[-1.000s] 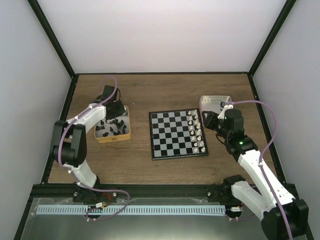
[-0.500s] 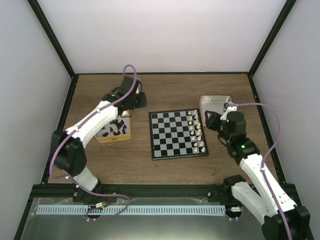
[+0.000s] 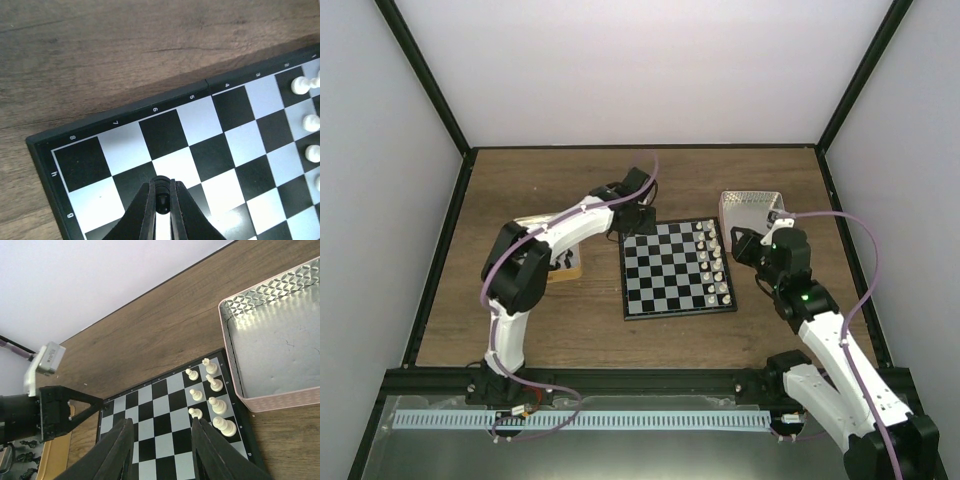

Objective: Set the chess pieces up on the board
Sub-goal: Place the chess piece on the chessboard.

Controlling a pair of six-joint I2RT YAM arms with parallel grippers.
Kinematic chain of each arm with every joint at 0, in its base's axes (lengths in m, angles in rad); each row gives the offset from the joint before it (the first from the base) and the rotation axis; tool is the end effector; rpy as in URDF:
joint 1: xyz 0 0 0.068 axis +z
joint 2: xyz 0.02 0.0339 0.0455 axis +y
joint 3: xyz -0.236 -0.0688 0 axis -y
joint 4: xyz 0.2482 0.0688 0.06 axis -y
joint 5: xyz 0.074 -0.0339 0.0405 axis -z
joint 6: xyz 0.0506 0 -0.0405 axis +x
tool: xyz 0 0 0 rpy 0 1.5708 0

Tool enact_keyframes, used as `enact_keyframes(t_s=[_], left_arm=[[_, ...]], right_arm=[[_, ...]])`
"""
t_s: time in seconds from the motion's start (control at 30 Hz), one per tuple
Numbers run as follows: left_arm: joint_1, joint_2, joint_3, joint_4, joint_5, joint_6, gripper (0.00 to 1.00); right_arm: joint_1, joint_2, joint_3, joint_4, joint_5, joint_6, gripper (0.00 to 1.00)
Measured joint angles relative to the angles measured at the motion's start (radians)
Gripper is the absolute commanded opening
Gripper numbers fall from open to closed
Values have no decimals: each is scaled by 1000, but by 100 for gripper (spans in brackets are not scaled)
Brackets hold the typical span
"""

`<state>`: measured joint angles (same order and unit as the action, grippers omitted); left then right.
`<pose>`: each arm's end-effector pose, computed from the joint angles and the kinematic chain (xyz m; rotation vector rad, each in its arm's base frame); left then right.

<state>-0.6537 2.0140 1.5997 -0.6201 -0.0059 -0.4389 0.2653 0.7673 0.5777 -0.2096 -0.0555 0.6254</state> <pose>0.3465 -0.2650 0.1746 0.2825 2.6407 -0.3725 0.2115 0.0604 0.2411 0.3258 1.9983 0.6293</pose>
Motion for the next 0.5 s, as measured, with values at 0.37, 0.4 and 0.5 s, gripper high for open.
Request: enact_keyframes(t_s=[0.37, 0.4, 0.5], left_arm=[[-24, 121, 96, -55, -14, 33, 8], [-26, 130, 104, -60, -23, 34, 8], [-30, 145, 115, -78, -61, 36, 8]], right_arm=[[0, 15, -5, 1, 0, 0, 33], [0, 17, -5, 1, -1, 0, 33], [0, 24, -5, 1, -1, 0, 33]])
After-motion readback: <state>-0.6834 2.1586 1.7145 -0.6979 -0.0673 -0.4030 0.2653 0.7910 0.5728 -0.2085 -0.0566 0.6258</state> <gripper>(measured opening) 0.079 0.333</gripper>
